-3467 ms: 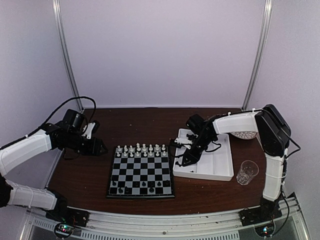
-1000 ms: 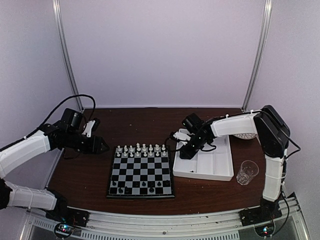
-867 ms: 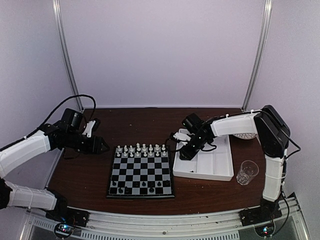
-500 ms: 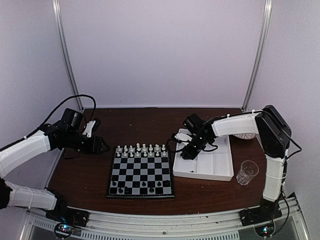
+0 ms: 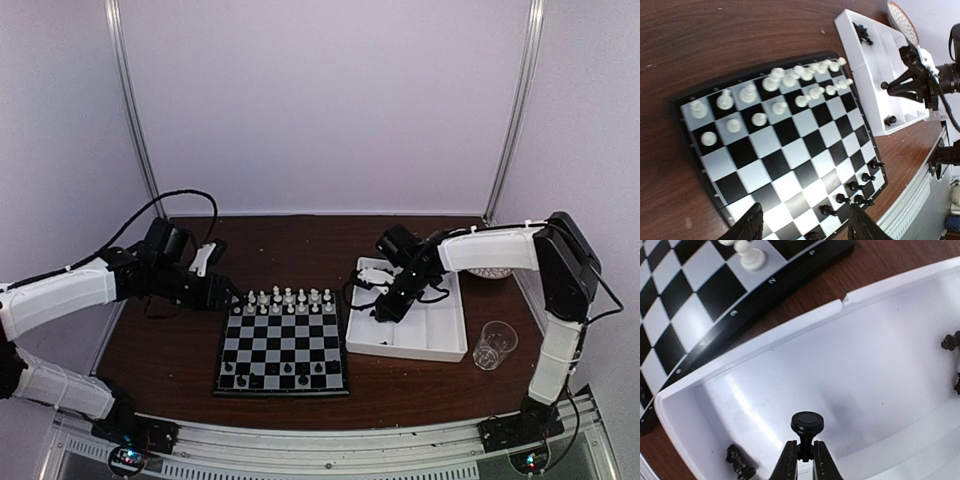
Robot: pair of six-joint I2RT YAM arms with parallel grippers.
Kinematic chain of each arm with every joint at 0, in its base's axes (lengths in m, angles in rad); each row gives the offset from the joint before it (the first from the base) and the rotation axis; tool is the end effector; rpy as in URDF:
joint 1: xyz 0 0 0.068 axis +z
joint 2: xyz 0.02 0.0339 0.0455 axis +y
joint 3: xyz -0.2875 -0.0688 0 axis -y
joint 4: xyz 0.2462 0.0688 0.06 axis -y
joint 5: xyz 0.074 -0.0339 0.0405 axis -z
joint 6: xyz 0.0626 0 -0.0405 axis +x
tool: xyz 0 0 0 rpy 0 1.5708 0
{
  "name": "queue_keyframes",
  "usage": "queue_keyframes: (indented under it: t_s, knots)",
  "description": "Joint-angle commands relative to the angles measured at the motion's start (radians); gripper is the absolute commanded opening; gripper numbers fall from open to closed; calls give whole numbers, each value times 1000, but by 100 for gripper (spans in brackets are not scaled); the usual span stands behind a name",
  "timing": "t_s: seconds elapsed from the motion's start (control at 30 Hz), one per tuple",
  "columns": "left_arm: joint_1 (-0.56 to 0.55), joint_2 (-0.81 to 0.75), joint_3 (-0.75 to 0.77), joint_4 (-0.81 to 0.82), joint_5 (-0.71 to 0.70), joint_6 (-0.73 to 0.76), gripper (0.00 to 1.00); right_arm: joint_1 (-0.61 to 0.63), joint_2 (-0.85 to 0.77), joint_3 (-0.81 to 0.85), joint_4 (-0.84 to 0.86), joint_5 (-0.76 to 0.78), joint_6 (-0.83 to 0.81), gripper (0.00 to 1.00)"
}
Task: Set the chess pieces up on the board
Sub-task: Pick up the rook from the storage box, then pass from the right arm to the left
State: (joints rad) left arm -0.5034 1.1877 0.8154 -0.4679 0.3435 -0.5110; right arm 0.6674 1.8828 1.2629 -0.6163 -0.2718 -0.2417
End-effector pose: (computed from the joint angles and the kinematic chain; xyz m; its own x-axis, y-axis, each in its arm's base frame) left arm 0.2109 -0.1402 0.2475 -0.8875 -0.0369 -0.4594 0.2489 0.8006 -0.5451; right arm 0.2940 0.2531 0.1661 -0.5610 -0.7357 -0.3795 -0.8237 0.5417 0.1676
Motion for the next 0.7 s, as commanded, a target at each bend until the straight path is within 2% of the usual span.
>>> queue_keyframes:
  t_s: [0.0,0.23,0.47,0.67]
  knots:
    - [-141,106,83,156,-5,-81,58,0,-142,3,-65,-120,-51,4]
    - [-254,362,149,512,154,-325,59,43,-278,-18,-109,-226,-87,3]
    - [-353,562,322,598,251,-413,61,89,-328,-43,-117,-257,-125,4]
    - [-396,666,369,687,297,-535,61,96,-339,-40,-122,-284,-134,4]
